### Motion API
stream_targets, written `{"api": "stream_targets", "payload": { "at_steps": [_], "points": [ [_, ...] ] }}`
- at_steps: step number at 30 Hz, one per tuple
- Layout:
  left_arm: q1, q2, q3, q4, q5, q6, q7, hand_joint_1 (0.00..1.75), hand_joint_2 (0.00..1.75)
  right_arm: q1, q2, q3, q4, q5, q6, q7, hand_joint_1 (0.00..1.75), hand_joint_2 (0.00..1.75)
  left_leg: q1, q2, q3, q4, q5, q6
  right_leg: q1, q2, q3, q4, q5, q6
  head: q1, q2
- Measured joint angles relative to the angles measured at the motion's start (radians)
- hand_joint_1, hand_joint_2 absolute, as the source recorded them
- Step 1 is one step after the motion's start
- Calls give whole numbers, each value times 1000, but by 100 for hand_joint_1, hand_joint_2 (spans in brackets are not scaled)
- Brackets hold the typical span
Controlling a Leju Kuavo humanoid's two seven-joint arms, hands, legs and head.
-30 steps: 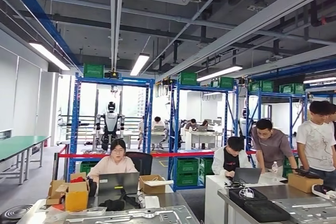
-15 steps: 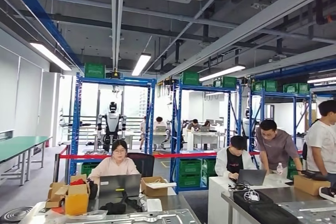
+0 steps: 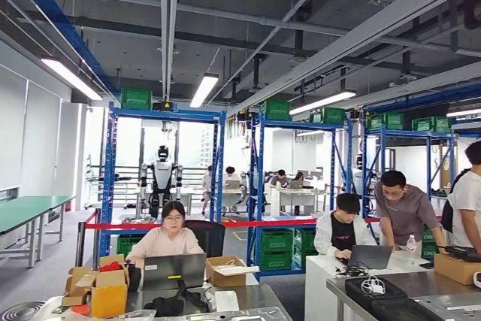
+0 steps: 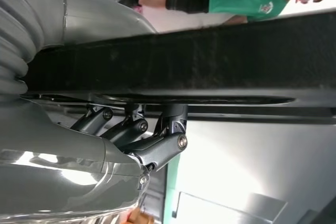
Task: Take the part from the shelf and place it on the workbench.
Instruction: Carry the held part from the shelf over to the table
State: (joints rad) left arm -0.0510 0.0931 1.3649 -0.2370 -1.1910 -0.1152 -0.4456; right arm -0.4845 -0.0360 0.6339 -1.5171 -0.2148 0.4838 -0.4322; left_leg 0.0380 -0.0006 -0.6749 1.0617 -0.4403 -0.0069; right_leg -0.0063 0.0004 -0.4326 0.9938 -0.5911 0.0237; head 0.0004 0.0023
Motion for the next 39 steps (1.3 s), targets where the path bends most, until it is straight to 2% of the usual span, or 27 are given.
{"api": "stream_targets", "payload": {
  "at_steps": [1,2,3,5,6,7,8,10,11,12,15,17,19,21,22,23,26,27,28,30,32,34,36,37,38,39],
  "points": [
    [0,1,0,0,0,0,-1,0,175,0,0,0,0,-1,0,-1,175,175,0,-2,9,-2,-7,8,-2,0,-6,22,3,4,0,0],
    [-1,2,0,0,0,1,-1,0,175,0,0,0,-1,-1,0,-1,175,175,-1,-3,19,-4,-13,14,-4,0,-25,62,1,7,0,0],
    [-1,3,0,0,0,1,-1,0,175,0,0,1,-1,-1,0,-1,175,175,-2,-4,29,-6,-21,20,-5,0,-57,118,-10,9,0,0],
    [-2,4,0,0,0,2,-1,0,175,4,0,1,-1,-1,0,-2,175,175,-6,-6,45,-6,-37,26,-5,0,-145,240,-58,10,0,0],
    [-2,4,0,0,0,2,-1,0,175,8,0,1,0,-1,0,-2,175,175,-9,-7,54,-6,-46,27,-5,0,-184,278,-79,9,0,0],
    [-1,4,0,0,0,1,-1,0,175,11,0,2,0,-1,0,-2,175,175,-11,-8,65,-6,-55,27,-4,0,-209,290,-84,6,0,0],
    [-1,4,0,0,0,1,-1,0,175,13,0,2,0,-1,0,-2,175,175,-13,-10,79,-6,-64,27,-3,0,-218,268,-64,3,0,0],
    [-1,4,0,0,0,1,-1,0,175,15,0,2,0,-1,0,-2,175,175,-15,-12,106,-8,-83,24,2,1,-203,157,35,-7,0,0],
    [-2,4,0,0,0,1,-1,0,175,14,0,2,0,-1,0,-2,175,175,-15,-13,117,-9,-90,20,7,0,-194,105,68,-12,0,0],
    [-4,4,0,0,0,1,-1,0,175,14,0,2,0,-2,0,-2,175,175,-14,-14,124,-13,-96,14,12,0,-188,72,84,-17,0,0],
    [-3,4,0,0,-1,1,-1,0,175,15,1,3,-3,-2,0,-3,175,175,-11,-15,139,-13,-99,-5,19,1,-176,45,90,-37,0,0],
    [-4,4,0,0,-1,0,-1,0,175,14,1,3,-4,-2,0,-3,175,175,-10,-13,141,5,-107,-9,16,0,-156,32,98,-48,0,0],
    [-7,4,0,0,-1,0,-1,0,175,12,2,3,-5,-2,0,-4,175,175,-11,-10,100,82,-144,-11,15,-2,-140,27,93,-56,0,0],
    [-6,5,0,0,-1,0,-1,0,175,13,2,4,-5,-2,0,-4,175,175,-12,-10,26,187,-186,-13,18,-1,-131,27,82,-61,0,0],
    [-4,5,0,0,0,0,-1,0,175,15,2,4,-5,-2,0,-4,175,175,-12,-10,-1,213,-189,-13,19,0,-124,27,75,-61,0,0],
    [-2,5,0,0,0,0,-1,0,175,17,2,5,-5,-2,0,-4,175,175,-12,-10,-13,206,-174,-14,19,2,-114,27,66,-61,0,0],
    [-1,8,0,0,0,-1,-2,0,175,18,6,6,-4,-1,2,-4,175,175,-16,-8,7,63,-55,-7,20,3,-73,27,32,-53,0,0],
    [-2,9,1,0,0,-1,-2,0,175,17,8,8,-4,-1,3,-4,175,175,-20,-7,13,27,-31,-2,20,3,-66,26,23,-48,0,0],
    [-1,10,1,0,0,-2,-2,0,175,17,9,9,-4,0,5,-4,175,175,-24,-6,14,10,-23,4,20,3,-62,25,17,-41,-1,1],
    [0,12,1,0,0,-3,-2,0,175,17,12,12,-6,2,7,-3,175,175,-27,-5,19,1,-33,16,20,4,-59,24,13,-30,-1,1],
    [2,14,1,0,0,-3,-2,0,175,16,15,15,-10,4,9,-3,175,175,-23,-7,36,-8,-40,27,19,3,-74,65,18,-20,-1,0],
    [2,15,1,0,-1,-2,0,0,175,15,16,20,-14,6,12,-4,175,175,-20,-8,60,-16,-54,34,16,3,-138,174,10,-10,-1,0],
    [2,16,1,0,-1,-1,3,0,175,19,16,28,-14,10,15,-3,175,175,-19,-9,84,-18,-74,36,11,3,-228,289,-32,-3,-1,0],
    [2,16,1,0,-2,0,4,0,175,22,16,33,-14,12,17,-2,175,175,-19,-9,99,-18,-87,35,10,3,-263,315,-54,-2,-1,0],
    [2,16,1,0,-2,0,5,0,175,24,16,38,-14,15,17,-1,175,175,-19,-10,117,-18,-100,34,9,2,-285,311,-60,-2,-1,0],
    [2,16,1,0,-2,0,5,0,175,25,16,42,-14,16,18,-1,175,175,-19,-11,137,-19,-114,32,9,3,-292,279,-43,-3,-1,0]
  ]
}}
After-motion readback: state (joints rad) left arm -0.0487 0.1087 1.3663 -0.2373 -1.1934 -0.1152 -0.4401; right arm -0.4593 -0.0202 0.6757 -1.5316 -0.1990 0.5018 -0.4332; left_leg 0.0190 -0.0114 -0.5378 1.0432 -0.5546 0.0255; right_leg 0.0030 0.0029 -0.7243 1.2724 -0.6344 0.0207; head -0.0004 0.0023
